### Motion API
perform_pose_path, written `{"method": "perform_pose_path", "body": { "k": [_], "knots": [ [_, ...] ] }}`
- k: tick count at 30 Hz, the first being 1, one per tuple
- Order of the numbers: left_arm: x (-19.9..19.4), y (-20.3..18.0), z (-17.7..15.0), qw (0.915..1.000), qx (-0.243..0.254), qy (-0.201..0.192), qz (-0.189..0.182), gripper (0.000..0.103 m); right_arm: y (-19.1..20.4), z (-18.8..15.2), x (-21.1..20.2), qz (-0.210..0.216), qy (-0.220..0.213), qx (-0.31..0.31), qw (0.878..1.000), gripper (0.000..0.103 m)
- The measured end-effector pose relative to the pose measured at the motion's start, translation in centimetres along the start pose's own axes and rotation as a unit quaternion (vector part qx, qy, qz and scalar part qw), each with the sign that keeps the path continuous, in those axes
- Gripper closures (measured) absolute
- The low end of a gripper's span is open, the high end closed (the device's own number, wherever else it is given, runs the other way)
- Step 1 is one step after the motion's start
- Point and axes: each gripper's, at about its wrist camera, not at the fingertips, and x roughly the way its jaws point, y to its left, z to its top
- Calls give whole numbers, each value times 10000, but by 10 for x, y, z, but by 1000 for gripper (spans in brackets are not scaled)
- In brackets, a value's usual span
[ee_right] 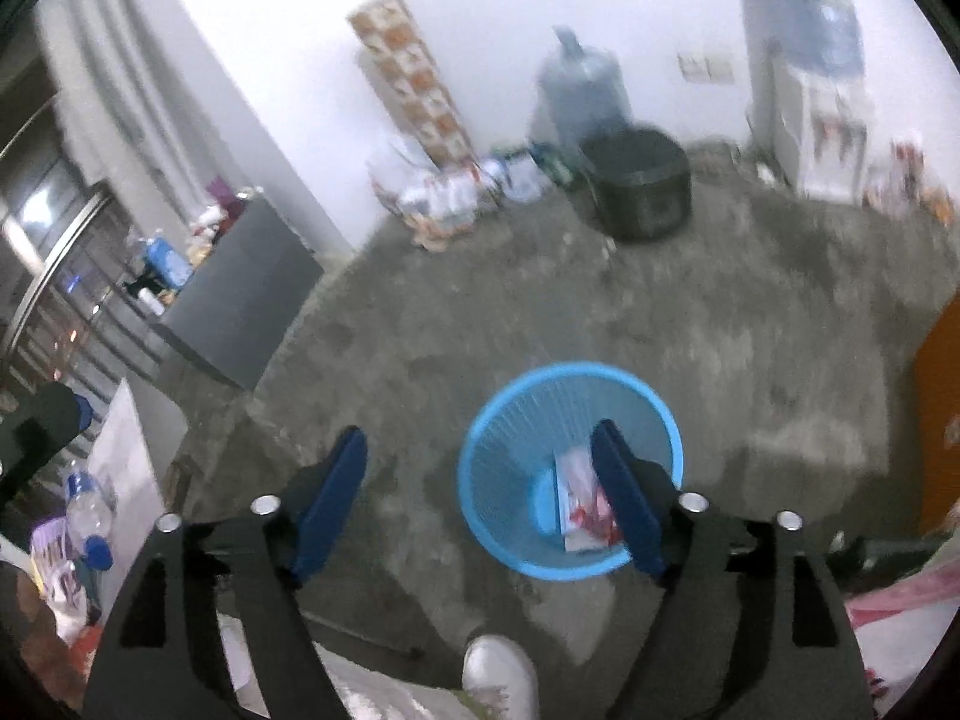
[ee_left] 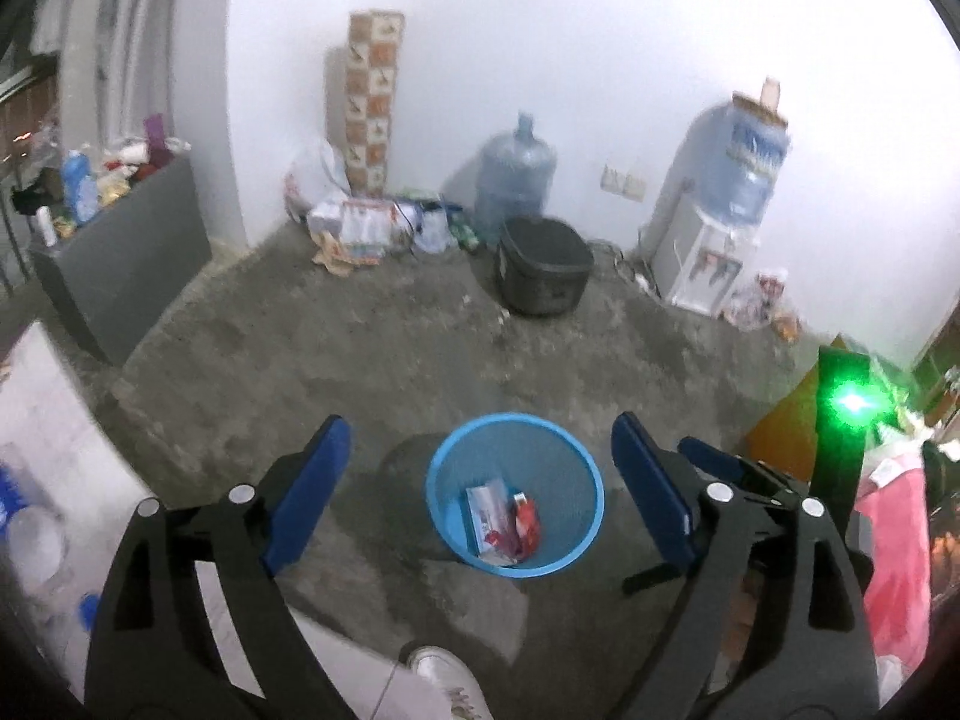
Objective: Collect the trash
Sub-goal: 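Carry both items to the blue wastebasket and open both grippers, then move both tools back over the white tissues on the table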
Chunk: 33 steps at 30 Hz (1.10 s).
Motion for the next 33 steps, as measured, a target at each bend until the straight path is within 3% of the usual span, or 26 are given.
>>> {"method": "perform_pose_path", "body": {
  "k": [8, 13, 20, 25, 29, 33],
  "knots": [
    [-99, 23, -18, 9979, -380, -524, 47, 11, 71, -2, -62, 11, -664, -918, 9936, 7],
    [-151, 41, -38, 9940, -591, -885, 243, 9, 112, -15, -91, -174, -1033, -1505, 9830, 6],
    [-221, 81, -74, 9826, -1123, -1376, 552, 9, 167, -37, -121, 23, -1323, -2362, 9627, 6],
    [-265, 112, -103, 9718, -1424, -1623, 949, 9, 203, -54, -140, 441, -1470, -2790, 9479, 6],
    [-304, 138, -134, 9611, -1611, -1795, 1347, 9, 225, -64, -154, 1134, -1453, -2913, 9387, 6],
    [-344, 167, -171, 9436, -1965, -1947, 1822, 9, 244, -76, -157, 1648, -1166, -2825, 9378, 6]
  ]
}}
